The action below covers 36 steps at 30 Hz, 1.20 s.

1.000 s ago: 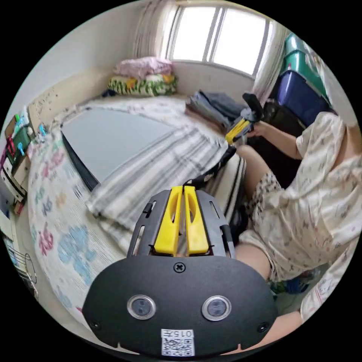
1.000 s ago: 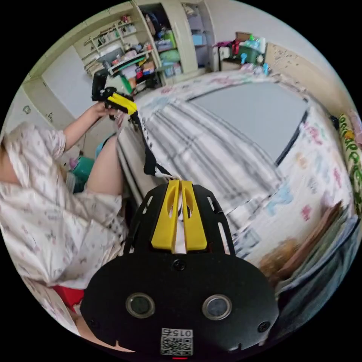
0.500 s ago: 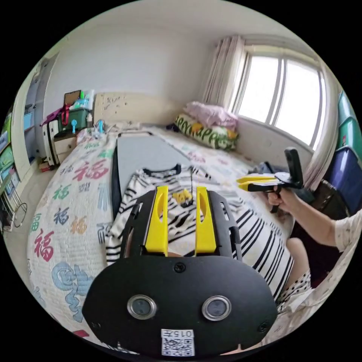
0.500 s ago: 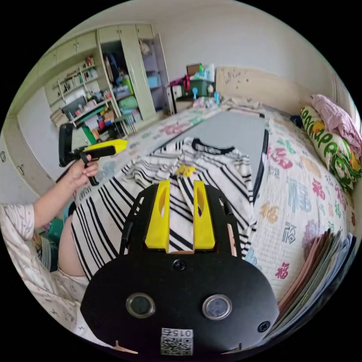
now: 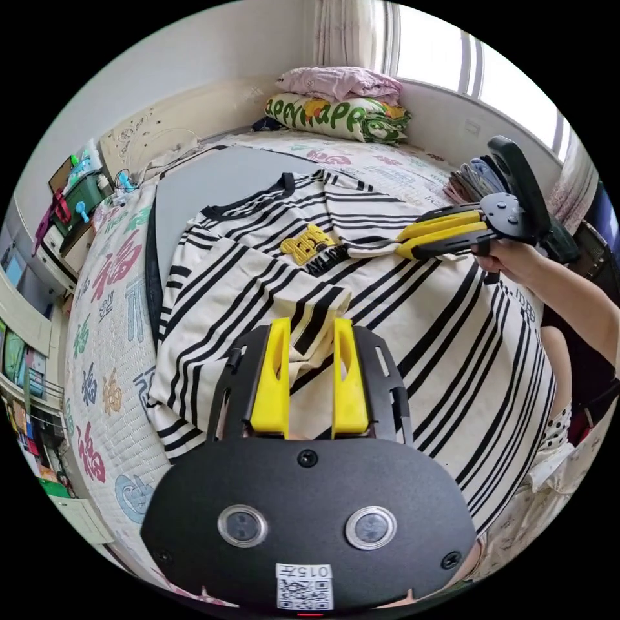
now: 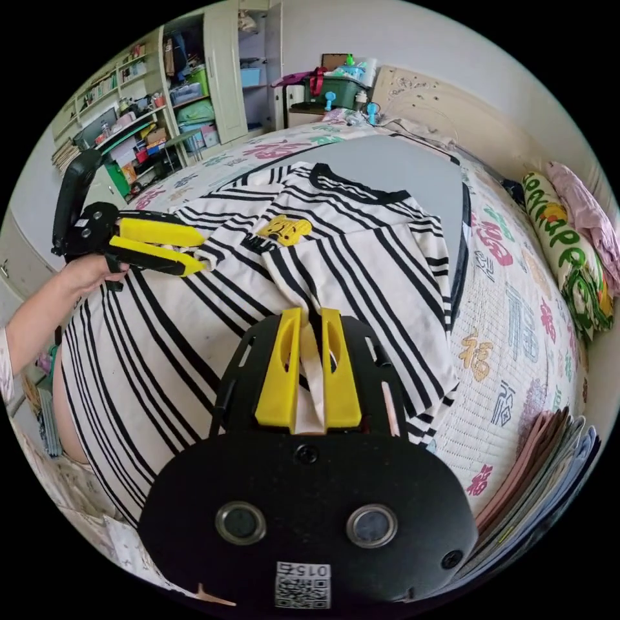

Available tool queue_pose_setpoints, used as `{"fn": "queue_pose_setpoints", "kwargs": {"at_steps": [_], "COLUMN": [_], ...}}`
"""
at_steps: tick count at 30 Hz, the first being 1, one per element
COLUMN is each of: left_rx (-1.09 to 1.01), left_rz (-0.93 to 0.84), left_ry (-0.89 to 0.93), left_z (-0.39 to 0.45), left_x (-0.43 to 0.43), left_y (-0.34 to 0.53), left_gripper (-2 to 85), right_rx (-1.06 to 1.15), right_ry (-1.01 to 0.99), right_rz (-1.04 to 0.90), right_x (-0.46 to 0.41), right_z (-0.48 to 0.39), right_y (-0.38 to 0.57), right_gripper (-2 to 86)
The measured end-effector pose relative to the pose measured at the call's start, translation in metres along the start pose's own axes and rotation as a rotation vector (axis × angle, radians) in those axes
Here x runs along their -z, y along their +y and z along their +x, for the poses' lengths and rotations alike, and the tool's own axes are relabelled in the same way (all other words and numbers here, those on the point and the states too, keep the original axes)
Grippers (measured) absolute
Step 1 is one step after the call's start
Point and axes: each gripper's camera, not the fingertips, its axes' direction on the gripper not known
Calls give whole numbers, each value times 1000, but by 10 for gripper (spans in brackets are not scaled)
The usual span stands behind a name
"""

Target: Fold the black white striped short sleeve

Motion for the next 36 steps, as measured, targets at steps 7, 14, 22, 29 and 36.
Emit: {"fn": "queue_pose_setpoints", "kwargs": {"at_steps": [7, 14, 22, 29, 36], "left_rx": [300, 748, 619, 744, 808], "left_rz": [198, 229, 129, 91, 107], "left_ry": [-1, -225, 214, 293, 345], "left_z": [-120, -218, -98, -18, 20], "left_x": [64, 78, 19, 9, -19], "left_y": [48, 180, 324, 464, 527], "left_gripper": [29, 117, 120, 118, 116], "right_rx": [-338, -872, -586, -610, -656], "right_ry": [-83, 39, -388, -405, -411], "right_rz": [124, 282, 128, 76, 29], "right_x": [107, 202, 237, 317, 351], "right_z": [163, 333, 232, 167, 154], "right_y": [-26, 67, 183, 299, 351], "right_gripper": [38, 72, 93, 114, 117]}}
